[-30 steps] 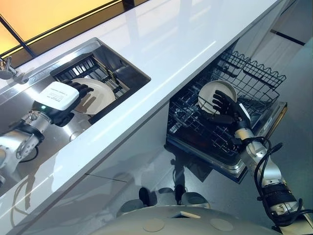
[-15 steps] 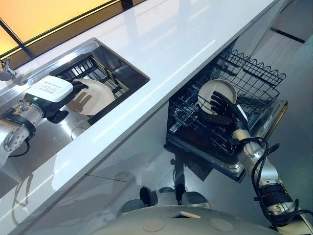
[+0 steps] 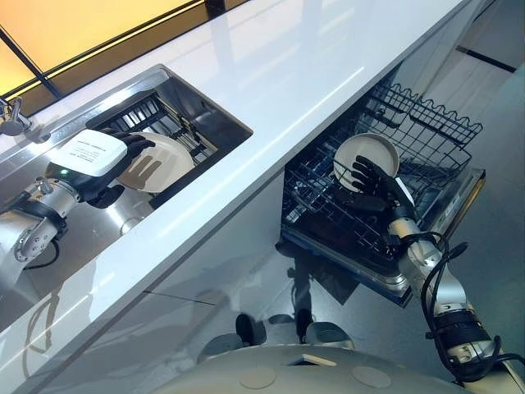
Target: Pick up plates and place into dishwasher.
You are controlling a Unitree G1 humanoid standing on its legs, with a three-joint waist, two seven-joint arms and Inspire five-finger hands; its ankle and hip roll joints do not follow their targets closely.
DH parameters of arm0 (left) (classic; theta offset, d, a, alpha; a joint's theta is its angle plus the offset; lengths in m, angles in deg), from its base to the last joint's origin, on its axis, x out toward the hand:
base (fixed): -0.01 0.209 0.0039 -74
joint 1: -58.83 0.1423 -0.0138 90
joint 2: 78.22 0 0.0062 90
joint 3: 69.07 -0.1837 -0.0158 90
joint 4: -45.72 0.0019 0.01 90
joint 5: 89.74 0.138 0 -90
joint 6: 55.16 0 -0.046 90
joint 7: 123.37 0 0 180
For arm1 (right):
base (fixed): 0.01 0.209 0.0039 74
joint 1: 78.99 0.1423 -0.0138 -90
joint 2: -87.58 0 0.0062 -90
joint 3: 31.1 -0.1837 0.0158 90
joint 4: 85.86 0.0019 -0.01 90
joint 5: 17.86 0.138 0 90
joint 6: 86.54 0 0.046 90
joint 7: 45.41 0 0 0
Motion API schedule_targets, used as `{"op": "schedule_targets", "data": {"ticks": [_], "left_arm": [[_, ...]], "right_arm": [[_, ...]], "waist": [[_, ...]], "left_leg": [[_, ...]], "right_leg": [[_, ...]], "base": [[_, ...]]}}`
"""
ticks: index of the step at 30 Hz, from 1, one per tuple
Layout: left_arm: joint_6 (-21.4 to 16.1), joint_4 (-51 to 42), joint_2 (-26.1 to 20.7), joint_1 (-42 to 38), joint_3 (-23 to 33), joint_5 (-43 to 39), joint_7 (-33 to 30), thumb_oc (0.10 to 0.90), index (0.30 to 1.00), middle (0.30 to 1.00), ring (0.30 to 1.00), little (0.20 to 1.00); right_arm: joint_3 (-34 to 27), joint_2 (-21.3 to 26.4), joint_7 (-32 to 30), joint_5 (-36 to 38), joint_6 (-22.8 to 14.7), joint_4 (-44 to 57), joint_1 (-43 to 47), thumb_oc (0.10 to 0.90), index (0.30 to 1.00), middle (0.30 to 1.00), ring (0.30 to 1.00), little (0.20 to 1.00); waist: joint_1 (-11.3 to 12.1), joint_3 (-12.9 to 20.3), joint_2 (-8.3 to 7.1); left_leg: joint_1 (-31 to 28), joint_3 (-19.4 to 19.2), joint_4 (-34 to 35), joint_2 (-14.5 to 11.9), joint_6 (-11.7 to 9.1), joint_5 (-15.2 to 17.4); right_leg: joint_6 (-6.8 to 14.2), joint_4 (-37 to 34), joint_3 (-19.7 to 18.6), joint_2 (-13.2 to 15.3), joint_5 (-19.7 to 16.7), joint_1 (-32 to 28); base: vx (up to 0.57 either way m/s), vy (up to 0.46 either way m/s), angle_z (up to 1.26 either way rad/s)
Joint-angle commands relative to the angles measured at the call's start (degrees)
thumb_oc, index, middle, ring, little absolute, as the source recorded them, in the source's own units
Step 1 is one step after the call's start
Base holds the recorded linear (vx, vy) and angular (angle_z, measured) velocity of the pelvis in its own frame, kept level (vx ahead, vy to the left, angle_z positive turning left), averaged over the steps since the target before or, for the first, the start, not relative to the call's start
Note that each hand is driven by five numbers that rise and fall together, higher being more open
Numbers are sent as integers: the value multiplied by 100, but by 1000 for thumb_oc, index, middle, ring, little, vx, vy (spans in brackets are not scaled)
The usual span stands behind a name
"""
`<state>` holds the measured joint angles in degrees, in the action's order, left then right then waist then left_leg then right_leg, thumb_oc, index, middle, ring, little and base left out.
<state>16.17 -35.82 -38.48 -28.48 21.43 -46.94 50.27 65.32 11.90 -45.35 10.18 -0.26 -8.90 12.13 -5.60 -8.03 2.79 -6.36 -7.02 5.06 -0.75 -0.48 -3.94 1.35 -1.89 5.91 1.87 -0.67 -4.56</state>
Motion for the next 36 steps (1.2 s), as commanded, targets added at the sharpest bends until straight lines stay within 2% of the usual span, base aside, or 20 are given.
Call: {"op": "schedule_targets", "data": {"ticks": [1, 21, 29, 30, 31, 32, 33, 36], "left_arm": [[169, 303, -111, -326, 487, 42, -598, 800, 900, 900, 900, 900], [402, 475, 69, -429, -54, 67, -508, 800, 900, 900, 900, 900], [519, 728, 144, -495, -275, 78, -650, 800, 900, 900, 900, 900], [552, 758, 152, -498, -297, 78, -704, 583, 714, 714, 714, 683], [580, 771, 172, -495, -305, 105, -755, 440, 592, 592, 592, 540], [625, 803, 190, -494, -300, 128, -890, 364, 526, 526, 526, 464], [653, 835, 210, -498, -291, 152, -966, 100, 300, 300, 300, 200], [720, 874, 244, -521, -278, 269, -1088, 100, 300, 300, 300, 200]], "right_arm": [[-352, 174, -6, -7, -551, 545, 421, 800, 900, 900, 900, 900], [-267, 163, -31, -95, -540, 516, 446, 800, 900, 900, 900, 900], [-273, 174, -15, -140, -525, 531, 437, 800, 900, 900, 900, 900], [-268, 171, -25, -146, -512, 539, 435, 800, 900, 900, 900, 900], [-266, 166, -27, -147, -513, 537, 429, 800, 900, 900, 900, 900], [-262, 167, -26, -146, -519, 515, 428, 800, 900, 900, 900, 900], [-283, 171, -5, -145, -513, 512, 418, 800, 900, 900, 900, 900], [-288, 182, 16, -124, -536, 489, 400, 800, 900, 900, 900, 900]], "waist": [[-16, 312, 85], [-82, 213, 55], [-117, 181, 36], [-121, 176, 33], [-123, 176, 29], [-122, 177, 24], [-122, 176, 21], [-128, 165, 10]], "left_leg": [[150, 245, -98, 268, 4, 441], [133, 201, -143, 289, 36, 478], [149, 183, -152, 296, 47, 483], [148, 178, -151, 296, 47, 483], [148, 177, -150, 298, 48, 483], [151, 176, -149, 299, 48, 480], [150, 169, -148, 299, 50, 484], [153, 160, -149, 299, 52, 481]], "right_leg": [[514, 673, 213, -141, 505, 266], [522, 777, 254, -135, 537, 300], [523, 803, 273, -137, 550, 321], [524, 800, 276, -136, 551, 320], [523, 801, 273, -137, 552, 320], [521, 800, 271, -140, 549, 324], [522, 791, 275, -137, 548, 319], [513, 792, 269, -142, 545, 323]], "base": [[0, 0, 0], [5, 3, -1], [0, 0, 0], [0, 0, 0], [0, 0, 0], [0, 0, 0], [0, 0, 0], [0, 0, 0]]}}
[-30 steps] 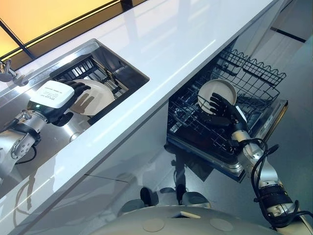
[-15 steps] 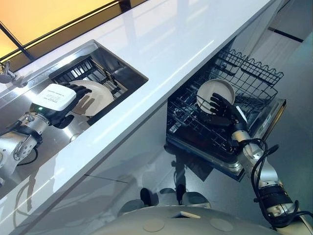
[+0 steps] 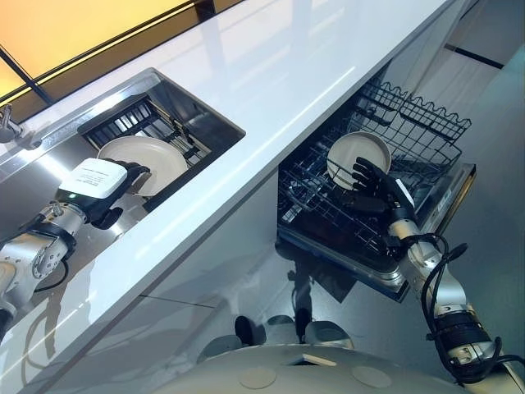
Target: Pick up plates and place into dishwasher.
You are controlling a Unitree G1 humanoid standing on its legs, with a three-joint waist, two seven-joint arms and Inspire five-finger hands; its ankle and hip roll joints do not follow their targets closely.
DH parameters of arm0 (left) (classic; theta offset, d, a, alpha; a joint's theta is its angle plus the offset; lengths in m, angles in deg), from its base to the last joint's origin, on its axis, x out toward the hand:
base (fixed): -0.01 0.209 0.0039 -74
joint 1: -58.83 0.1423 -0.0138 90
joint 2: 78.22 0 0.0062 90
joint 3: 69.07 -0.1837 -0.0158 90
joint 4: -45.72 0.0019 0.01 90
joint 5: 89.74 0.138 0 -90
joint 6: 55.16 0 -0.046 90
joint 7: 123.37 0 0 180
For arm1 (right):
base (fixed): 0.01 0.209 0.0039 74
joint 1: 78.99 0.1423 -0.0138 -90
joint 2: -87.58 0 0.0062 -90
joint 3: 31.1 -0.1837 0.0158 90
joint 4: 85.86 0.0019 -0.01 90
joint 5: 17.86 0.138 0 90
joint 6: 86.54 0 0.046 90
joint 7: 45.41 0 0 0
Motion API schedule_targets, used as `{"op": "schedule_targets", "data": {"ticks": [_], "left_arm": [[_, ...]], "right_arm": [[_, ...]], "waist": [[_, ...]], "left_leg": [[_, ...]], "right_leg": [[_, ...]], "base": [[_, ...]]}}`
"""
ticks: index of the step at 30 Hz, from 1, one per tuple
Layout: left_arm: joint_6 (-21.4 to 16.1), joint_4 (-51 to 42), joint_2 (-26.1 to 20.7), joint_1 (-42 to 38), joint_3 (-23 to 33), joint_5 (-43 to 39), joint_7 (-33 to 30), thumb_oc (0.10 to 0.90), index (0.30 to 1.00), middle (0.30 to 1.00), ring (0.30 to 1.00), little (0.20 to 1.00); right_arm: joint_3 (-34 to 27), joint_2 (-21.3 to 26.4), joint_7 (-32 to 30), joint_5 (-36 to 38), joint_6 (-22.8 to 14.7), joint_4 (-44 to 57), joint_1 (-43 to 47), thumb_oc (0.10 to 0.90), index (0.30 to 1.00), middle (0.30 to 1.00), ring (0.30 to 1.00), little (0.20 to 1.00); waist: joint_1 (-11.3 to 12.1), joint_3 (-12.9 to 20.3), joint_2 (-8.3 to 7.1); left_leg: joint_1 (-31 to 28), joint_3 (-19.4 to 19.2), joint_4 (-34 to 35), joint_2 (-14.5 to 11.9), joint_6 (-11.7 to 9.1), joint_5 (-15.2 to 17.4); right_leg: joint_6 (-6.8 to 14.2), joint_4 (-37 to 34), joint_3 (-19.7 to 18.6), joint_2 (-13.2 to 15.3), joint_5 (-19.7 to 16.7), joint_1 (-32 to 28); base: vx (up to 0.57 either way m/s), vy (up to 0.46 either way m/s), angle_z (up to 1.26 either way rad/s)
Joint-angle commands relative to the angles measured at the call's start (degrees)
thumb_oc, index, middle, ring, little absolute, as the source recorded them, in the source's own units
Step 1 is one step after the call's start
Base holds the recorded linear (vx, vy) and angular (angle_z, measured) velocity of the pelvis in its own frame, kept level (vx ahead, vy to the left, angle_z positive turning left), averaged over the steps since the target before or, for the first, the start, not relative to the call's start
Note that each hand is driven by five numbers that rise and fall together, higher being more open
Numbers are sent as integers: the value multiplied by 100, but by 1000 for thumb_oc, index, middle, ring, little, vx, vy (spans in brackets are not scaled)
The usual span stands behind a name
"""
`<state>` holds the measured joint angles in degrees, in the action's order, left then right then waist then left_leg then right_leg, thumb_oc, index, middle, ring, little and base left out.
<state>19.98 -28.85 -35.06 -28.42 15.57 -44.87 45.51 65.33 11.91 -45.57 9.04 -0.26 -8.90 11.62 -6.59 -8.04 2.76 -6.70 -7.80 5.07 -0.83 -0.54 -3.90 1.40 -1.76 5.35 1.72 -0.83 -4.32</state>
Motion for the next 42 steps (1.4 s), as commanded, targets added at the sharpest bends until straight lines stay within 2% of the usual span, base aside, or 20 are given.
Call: {"op": "schedule_targets", "data": {"ticks": [1, 14, 18, 21, 26, 32, 37, 39, 42], "left_arm": [[343, 172, -98, -526, 316, 72, -612, 100, 300, 300, 300, 200], [449, 133, -146, -695, 186, 318, -715, 100, 300, 300, 300, 200], [633, -107, -283, -738, 367, -64, -868, 100, 300, 300, 300, 200], [684, -269, -372, -811, 724, -501, -1225, 100, 300, 300, 300, 200], [461, -422, -518, -851, 1549, -774, -2007, 100, 300, 300, 300, 200], [112, -260, -927, -992, 2339, -1084, -3085, 100, 300, 300, 300, 200], [-231, -255, -1085, -1219, 2606, -1561, -3662, 100, 300, 300, 300, 200], [-465, -483, -1018, -1413, 2688, -1818, -3881, 100, 300, 300, 300, 200], [-598, -743, -909, -1531, 2733, -1942, -3927, 100, 300, 300, 300, 200]], "right_arm": [[-289, 182, 37, -8, -536, 488, 450, 800, 900, 900, 900, 900], [-219, 115, 50, 29, -527, 478, 447, 800, 900, 900, 900, 900], [-203, 164, -35, 93, -529, 477, 507, 800, 900, 900, 900, 900], [-195, 190, -99, 140, -544, 494, 547, 800, 900, 900, 900, 900], [-314, 182, -140, 186, -622, 577, 516, 800, 900, 900, 900, 900], [-512, 281, -41, 320, -648, 679, 411, 800, 900, 900, 900, 900], [-593, 391, -103, 402, -735, 722, 448, 800, 900, 900, 900, 900], [-643, 430, -224, 380, -864, 775, 491, 800, 900, 900, 900, 900], [-686, 438, -355, 350, -971, 844, 514, 800, 900, 900, 900, 900]], "waist": [[-28, 166, 12], [-75, 182, 39], [-40, 178, 45], [-12, 173, 39], [10, 211, 32], [-17, 337, 44], [-45, 439, 48], [-51, 490, 37], [-49, 514, 25]], "left_leg": [[188, 238, -151, 308, 58, 478], [185, 243, -158, 311, 39, 476], [176, 242, -158, 308, 25, 470], [179, 232, -163, 294, 18, 455], [168, 232, -147, 267, 1, 433], [159, 254, -106, 242, -29, 405], [158, 267, -82, 225, -53, 389], [148, 271, -75, 214, -67, 396], [138, 282, -71, 209, -74, 399]], "right_leg": [[508, 781, 324, -128, 561, 300], [501, 802, 310, -139, 581, 298], [492, 778, 299, -140, 570, 271], [478, 763, 284, -145, 560, 259], [454, 737, 240, -162, 561, 225], [447, 700, 190, -173, 555, 212], [441, 685, 155, -183, 551, 217], [439, 700, 137, -188, 569, 217], [434, 717, 120, -197, 583, 218]], "base": [[0, 0, 0], [2, -2, -1], [0, 0, 0], [0, 0, 0], [-26, -19, 0], [-35, -25, 1], [-36, -18, 1], [-37, -20, 0], [-10, -8, 0]]}}
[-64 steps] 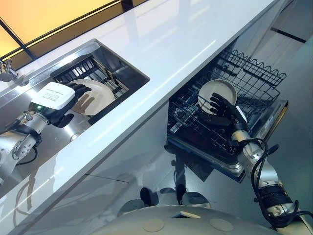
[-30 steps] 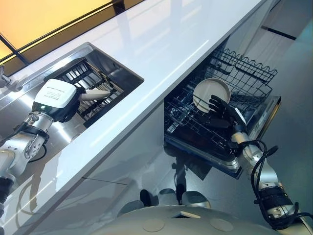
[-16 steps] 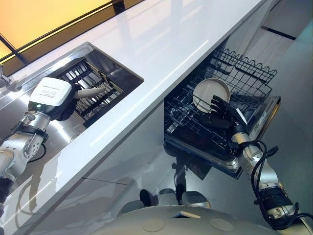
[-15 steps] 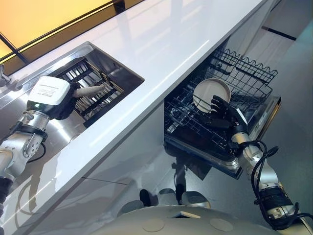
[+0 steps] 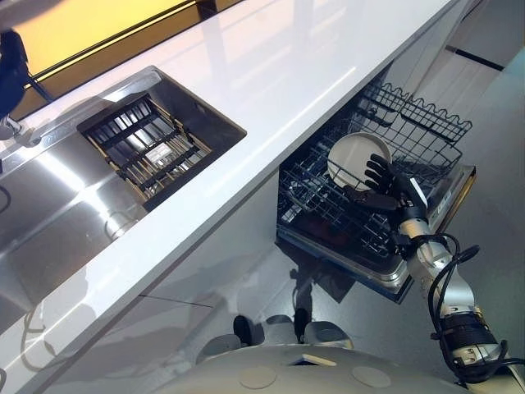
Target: Pick up plates and place into dishwasher.
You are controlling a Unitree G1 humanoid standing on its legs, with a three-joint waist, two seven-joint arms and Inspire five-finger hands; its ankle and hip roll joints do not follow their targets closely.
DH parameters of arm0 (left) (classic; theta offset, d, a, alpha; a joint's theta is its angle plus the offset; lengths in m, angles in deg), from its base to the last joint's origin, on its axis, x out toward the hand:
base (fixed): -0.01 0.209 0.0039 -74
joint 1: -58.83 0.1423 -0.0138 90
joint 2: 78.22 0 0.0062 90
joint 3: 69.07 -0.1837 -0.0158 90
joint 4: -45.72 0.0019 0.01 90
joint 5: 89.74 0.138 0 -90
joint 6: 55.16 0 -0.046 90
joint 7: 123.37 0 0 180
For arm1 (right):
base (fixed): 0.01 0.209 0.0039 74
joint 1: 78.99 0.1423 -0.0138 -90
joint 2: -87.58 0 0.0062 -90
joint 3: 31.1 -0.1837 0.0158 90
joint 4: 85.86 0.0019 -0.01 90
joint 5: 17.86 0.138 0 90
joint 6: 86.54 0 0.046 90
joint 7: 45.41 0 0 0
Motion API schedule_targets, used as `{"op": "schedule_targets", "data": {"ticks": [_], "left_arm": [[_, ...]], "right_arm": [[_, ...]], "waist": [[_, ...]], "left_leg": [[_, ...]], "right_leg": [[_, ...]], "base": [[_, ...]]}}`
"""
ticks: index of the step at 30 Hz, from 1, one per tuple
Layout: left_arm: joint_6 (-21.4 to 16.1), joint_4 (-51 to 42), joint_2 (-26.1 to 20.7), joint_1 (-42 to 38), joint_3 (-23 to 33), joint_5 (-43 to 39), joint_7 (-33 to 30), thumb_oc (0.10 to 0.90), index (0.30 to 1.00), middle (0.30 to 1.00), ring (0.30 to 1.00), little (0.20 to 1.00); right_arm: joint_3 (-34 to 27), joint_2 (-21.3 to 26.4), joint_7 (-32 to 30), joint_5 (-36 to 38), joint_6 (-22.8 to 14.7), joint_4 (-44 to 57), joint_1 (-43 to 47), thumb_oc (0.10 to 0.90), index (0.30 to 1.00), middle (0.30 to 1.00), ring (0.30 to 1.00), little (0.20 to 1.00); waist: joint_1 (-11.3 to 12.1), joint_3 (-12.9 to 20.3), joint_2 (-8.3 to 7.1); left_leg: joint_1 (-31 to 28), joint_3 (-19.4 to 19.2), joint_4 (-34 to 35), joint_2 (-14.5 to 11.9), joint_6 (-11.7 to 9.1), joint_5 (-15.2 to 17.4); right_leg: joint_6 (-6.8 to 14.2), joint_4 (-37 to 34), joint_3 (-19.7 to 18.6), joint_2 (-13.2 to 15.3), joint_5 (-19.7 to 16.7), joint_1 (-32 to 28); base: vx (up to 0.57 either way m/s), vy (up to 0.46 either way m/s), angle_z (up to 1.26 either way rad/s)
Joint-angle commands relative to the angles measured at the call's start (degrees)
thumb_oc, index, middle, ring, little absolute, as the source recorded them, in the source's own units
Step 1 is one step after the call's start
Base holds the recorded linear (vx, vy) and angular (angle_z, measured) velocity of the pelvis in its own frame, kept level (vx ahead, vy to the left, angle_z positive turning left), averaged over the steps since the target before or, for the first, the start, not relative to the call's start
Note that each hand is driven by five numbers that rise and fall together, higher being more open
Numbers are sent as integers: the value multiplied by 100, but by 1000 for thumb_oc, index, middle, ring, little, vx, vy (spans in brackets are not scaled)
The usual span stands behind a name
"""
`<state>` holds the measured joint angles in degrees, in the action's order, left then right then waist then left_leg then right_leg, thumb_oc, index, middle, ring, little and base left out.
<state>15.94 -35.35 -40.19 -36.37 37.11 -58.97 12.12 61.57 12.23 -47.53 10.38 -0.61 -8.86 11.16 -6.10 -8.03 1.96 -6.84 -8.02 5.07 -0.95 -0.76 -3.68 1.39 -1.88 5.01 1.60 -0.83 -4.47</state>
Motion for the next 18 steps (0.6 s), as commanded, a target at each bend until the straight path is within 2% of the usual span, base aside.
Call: {"op": "schedule_targets", "data": {"ticks": [1, 5, 8, 11, 15, 18], "left_arm": [[-267, -329, -289, -793, 593, -673, -520, 100, 300, 300, 300, 200], [-299, -1063, 243, -934, 368, -992, 75, 100, 300, 300, 300, 200], [-290, -1091, 557, -1306, -229, -1300, 528, 100, 300, 300, 300, 200], [-187, -1046, 872, -1673, -879, -1220, 566, 100, 300, 300, 300, 200], [-388, -753, 1593, -1906, -1602, -997, 222, 100, 300, 300, 300, 200], [-492, -600, 2142, -1965, -2005, -1167, 329, 100, 300, 300, 300, 200]], "right_arm": [[-359, 401, -246, 154, -998, 913, 572, 800, 900, 900, 900, 900], [-469, 464, -576, -446, -1291, 1273, 624, 800, 900, 900, 900, 900], [-402, 571, -772, -940, -1443, 1445, 861, 800, 900, 900, 900, 900], [-289, 677, -1105, -1530, -1511, 1542, 1175, 800, 900, 900, 900, 900], [-80, 598, -1535, -2182, -1636, 1489, 1538, 800, 900, 900, 900, 900], [81, 677, -1901, -3244, -1662, 1531, 1777, 800, 900, 900, 900, 900]], "waist": [[-104, 529, 86], [-127, 550, 49], [-157, 554, 34], [-167, 559, 21], [-168, 566, -12], [-172, 575, -64]], "left_leg": [[148, 314, -69, 219, -54, 383], [125, 349, -61, 216, -57, 401], [121, 358, -61, 212, -64, 401], [129, 364, -58, 207, -78, 391], [128, 365, -63, 205, -70, 396], [128, 356, -63, 203, -58, 400]], "right_leg": [[431, 740, 144, -190, 595, 232], [437, 782, 107, -203, 624, 235], [456, 790, 115, -202, 608, 240], [476, 771, 135, -196, 582, 238], [482, 767, 159, -193, 566, 230], [491, 748, 168, -188, 547, 225]], "base": [[-33, -26, -2], [-52, -28, -3], [-66, -15, -5], [-72, -2, -6], [-48, 4, -3], [-21, -3, -1]]}}
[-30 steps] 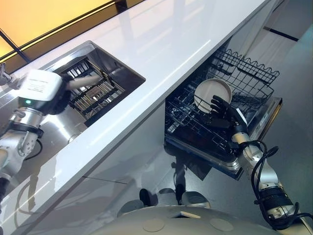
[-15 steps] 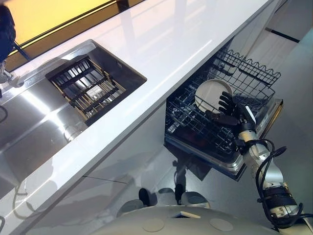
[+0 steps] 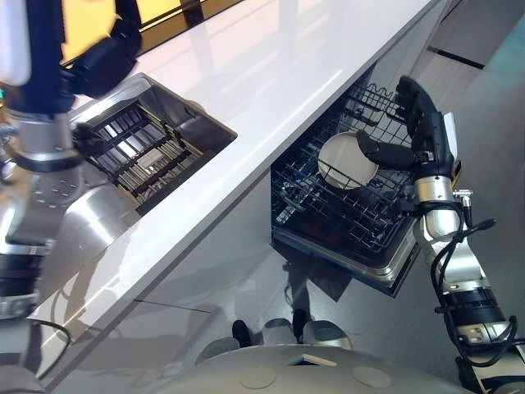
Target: Pick up plates and place into dishwasher.
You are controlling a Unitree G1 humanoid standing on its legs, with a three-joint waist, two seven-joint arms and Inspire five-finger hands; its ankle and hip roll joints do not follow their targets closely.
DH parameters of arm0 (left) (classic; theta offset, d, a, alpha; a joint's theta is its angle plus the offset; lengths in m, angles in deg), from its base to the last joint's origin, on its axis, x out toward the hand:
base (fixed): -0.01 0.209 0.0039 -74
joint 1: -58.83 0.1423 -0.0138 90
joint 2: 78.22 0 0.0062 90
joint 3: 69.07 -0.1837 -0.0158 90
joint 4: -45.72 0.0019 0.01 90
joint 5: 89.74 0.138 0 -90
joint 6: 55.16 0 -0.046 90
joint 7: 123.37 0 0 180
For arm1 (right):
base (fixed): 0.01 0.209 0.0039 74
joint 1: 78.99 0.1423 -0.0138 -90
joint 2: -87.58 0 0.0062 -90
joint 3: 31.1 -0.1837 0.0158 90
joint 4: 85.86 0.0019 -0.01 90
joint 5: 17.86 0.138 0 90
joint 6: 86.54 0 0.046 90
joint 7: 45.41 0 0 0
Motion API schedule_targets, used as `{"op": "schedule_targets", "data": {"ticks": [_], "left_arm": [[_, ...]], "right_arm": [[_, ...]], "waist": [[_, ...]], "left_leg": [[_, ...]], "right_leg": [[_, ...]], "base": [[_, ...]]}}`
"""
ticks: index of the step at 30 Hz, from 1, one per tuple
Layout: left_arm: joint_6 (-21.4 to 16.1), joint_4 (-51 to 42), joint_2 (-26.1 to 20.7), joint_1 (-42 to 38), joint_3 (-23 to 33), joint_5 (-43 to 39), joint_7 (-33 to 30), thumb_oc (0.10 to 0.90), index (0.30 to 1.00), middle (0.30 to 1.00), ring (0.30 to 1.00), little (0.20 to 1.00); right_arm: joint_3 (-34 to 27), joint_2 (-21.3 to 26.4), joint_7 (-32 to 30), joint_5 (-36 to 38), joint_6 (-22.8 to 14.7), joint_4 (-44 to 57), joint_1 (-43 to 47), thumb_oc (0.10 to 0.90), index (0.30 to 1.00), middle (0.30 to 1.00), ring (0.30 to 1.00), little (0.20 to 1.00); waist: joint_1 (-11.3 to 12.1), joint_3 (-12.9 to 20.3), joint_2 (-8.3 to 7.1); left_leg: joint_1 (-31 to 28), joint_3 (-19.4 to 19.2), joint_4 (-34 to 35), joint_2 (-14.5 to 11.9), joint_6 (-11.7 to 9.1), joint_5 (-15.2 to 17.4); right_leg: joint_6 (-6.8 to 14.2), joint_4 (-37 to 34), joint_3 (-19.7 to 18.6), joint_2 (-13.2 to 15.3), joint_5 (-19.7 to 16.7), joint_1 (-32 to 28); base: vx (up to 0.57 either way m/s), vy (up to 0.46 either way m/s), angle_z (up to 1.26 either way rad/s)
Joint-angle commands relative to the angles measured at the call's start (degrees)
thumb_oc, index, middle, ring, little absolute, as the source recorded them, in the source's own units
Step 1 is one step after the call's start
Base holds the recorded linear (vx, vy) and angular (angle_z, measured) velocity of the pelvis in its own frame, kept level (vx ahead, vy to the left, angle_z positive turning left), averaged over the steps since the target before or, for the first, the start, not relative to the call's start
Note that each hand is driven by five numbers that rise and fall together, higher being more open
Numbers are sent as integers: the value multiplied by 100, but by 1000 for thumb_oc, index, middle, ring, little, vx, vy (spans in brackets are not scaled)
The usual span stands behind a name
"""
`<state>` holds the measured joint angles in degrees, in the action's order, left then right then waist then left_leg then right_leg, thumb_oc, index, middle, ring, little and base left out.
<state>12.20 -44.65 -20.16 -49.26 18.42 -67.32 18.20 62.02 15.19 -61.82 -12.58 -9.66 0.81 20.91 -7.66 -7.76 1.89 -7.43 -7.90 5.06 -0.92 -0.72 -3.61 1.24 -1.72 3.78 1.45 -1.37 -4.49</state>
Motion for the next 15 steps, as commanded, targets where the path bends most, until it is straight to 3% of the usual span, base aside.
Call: {"op": "schedule_targets", "data": {"ticks": [1, 4, 6, 10, 15], "left_arm": [[-179, 386, 295, -692, -256, -513, -143, 100, 300, 300, 300, 200], [-213, 436, 552, -740, -534, -734, 192, 100, 300, 300, 300, 200], [-178, 361, 584, -724, -593, -775, 353, 100, 300, 300, 300, 200], [-257, 195, 497, -634, -726, -841, 675, 100, 300, 300, 300, 200], [-444, -78, 404, -567, -841, -648, 820, 100, 300, 300, 300, 200]], "right_arm": [[104, 484, -541, -1407, -762, 593, 899, 800, 900, 900, 900, 900], [299, 858, -355, -1995, -802, 652, 1229, 800, 900, 900, 900, 900], [359, 1091, -150, -1952, -809, 730, 1346, 800, 900, 900, 900, 900], [554, 1744, 840, -1711, -993, 878, 1724, 800, 900, 900, 900, 900], [801, 2140, 1318, -1622, -1110, 924, 2104, 800, 900, 900, 900, 900]], "waist": [[-19, 557, -79], [-22, 573, -136], [-24, 580, -163], [-15, 599, -232], [34, 627, -272]], "left_leg": [[187, 334, -61, 201, -55, 398], [190, 274, -72, 190, -56, 417], [195, 261, -77, 191, -56, 419], [203, 221, -101, 176, -68, 435], [192, 227, -93, 157, -78, 426]], "right_leg": [[508, 726, 290, -170, 598, 226], [529, 724, 302, -155, 595, 226], [534, 729, 298, -156, 597, 235], [555, 775, 298, -151, 619, 257], [556, 788, 325, -144, 629, 242]], "base": [[0, 0, 0], [0, 0, 0], [-6, -6, -2], [0, 0, 0], [0, 0, 0]]}}
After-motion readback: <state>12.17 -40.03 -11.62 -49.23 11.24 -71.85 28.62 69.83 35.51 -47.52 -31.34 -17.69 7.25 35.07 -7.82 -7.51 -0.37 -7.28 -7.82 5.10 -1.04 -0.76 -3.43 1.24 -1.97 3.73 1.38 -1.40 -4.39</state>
